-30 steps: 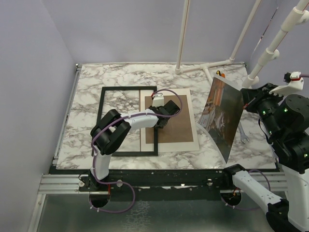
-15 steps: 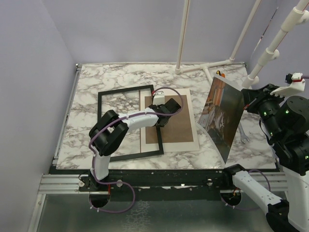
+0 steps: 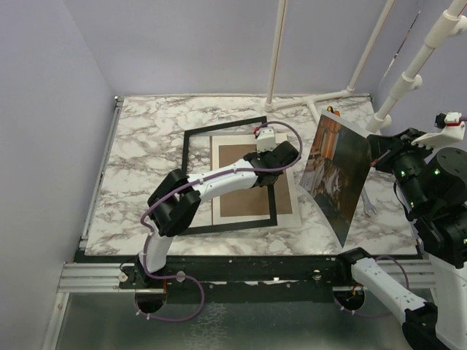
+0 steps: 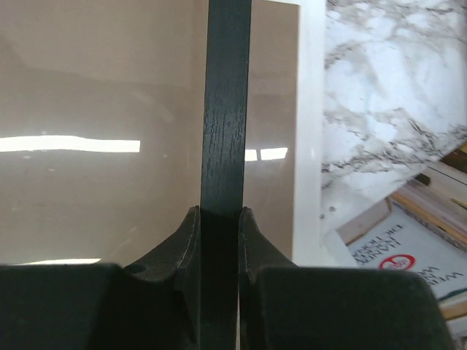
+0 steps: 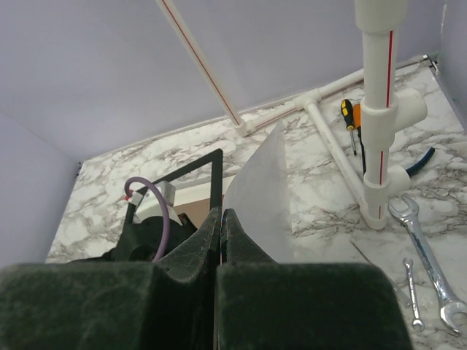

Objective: Take the photo out of the frame
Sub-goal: Move the photo frame item to the photo frame.

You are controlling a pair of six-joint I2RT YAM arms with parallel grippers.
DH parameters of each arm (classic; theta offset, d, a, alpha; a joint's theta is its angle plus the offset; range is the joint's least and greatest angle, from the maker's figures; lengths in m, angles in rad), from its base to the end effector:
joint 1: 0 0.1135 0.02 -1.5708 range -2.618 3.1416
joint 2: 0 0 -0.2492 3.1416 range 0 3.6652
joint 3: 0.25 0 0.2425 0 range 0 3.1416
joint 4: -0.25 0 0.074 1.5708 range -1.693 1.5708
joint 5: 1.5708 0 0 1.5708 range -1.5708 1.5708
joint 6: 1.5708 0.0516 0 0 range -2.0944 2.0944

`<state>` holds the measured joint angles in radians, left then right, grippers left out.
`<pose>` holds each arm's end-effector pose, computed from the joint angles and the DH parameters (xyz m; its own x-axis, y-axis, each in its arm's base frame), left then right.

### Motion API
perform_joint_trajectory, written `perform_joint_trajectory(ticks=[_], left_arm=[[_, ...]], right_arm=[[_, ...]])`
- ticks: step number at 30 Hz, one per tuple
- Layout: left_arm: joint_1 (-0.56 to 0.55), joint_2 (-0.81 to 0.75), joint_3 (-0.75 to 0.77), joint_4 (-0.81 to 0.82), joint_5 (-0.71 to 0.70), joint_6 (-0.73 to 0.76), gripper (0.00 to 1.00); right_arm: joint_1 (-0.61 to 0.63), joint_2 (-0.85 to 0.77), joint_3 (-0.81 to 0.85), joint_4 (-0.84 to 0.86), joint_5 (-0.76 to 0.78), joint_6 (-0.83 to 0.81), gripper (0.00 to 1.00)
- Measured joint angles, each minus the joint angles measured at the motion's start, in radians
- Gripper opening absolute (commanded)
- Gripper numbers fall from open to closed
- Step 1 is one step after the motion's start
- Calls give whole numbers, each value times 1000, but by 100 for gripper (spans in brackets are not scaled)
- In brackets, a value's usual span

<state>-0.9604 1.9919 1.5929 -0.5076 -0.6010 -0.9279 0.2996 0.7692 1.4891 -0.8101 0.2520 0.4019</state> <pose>0.2724 -0.3385 0.2132 -0.6516 -0.2201 -0.7259 -0.0758 0.9711 -0.2264 0.1008 0.0177 0.4757 -0.0982 0.3661 -0.9254 -0.0110 0.9294 0.3689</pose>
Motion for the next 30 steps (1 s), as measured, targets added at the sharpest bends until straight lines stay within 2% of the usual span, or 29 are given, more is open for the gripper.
perform_joint_trajectory(ticks=[7,17,28,30], left_arm=[[-54,114,86,-6,16,-56,0],[-56,228,200,-26,42,-151,0],[-91,290,330,-22,63,-160,0],[-95,302,346,-18,67,-151,5]], right_arm=[[0,-6,0,0,19,-8,0],[0,-11,0,1,24,-22,1],[0,-21,0,0,31,-32,1],[0,-23,0,0,32,-34,1]])
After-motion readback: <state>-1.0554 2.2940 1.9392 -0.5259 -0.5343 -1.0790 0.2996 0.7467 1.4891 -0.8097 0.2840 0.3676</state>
